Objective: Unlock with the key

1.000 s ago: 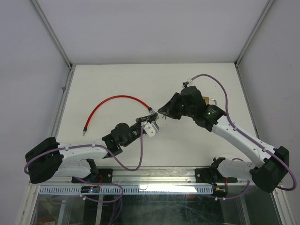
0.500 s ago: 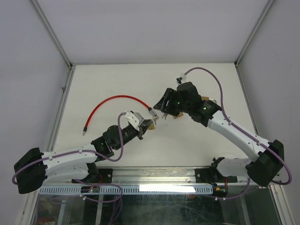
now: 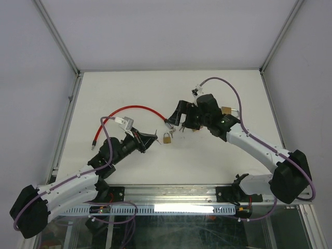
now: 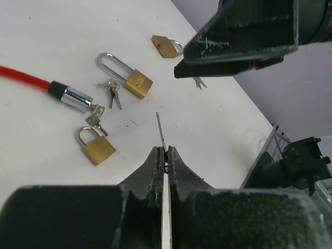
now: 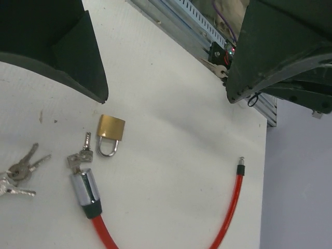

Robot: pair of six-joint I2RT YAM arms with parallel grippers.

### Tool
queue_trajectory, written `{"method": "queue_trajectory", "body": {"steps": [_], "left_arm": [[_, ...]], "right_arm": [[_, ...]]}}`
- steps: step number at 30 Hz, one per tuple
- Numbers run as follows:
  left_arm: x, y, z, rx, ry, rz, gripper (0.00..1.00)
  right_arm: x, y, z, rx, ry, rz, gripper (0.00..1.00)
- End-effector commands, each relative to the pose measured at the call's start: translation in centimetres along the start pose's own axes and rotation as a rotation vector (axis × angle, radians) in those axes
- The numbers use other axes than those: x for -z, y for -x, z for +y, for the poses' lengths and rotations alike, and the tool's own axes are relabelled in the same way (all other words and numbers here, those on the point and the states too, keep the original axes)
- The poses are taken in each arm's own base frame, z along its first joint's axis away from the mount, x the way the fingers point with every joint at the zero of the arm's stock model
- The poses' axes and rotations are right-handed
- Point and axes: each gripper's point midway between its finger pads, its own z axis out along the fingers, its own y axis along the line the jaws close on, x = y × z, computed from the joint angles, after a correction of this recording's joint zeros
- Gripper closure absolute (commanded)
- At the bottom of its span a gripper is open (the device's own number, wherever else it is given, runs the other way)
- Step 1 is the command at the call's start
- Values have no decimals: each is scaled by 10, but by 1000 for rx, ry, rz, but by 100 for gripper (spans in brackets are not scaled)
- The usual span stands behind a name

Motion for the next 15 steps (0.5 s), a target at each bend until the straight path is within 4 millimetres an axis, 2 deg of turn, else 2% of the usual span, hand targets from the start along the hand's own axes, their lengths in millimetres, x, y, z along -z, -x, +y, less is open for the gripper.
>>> {"method": "queue_trajectory", "body": {"steps": [1,3,5,7,11,15], "left_arm": [[7,-8,-6,201,-66,59,100],[8,-11,-1,245,-62,80,100],[9,-14,4,287,-52,94,100],[11,-18,10,327,-43,107,100],[16,-28,20,391,-33,141,100],[19,-34,29,426,-12,168,100]], "right_arm": [[-10,-2,-10,-50,39,-44,0],[-22,-5,-21,-46,-17,-13,0],[-31,-15,-31,-1,-153,47,3],[-40,-14,-38,66,-278,42,3],[-60,-34,-56,106,-462,138,9],[-69,-45,-62,137,-607,178,12]]}}
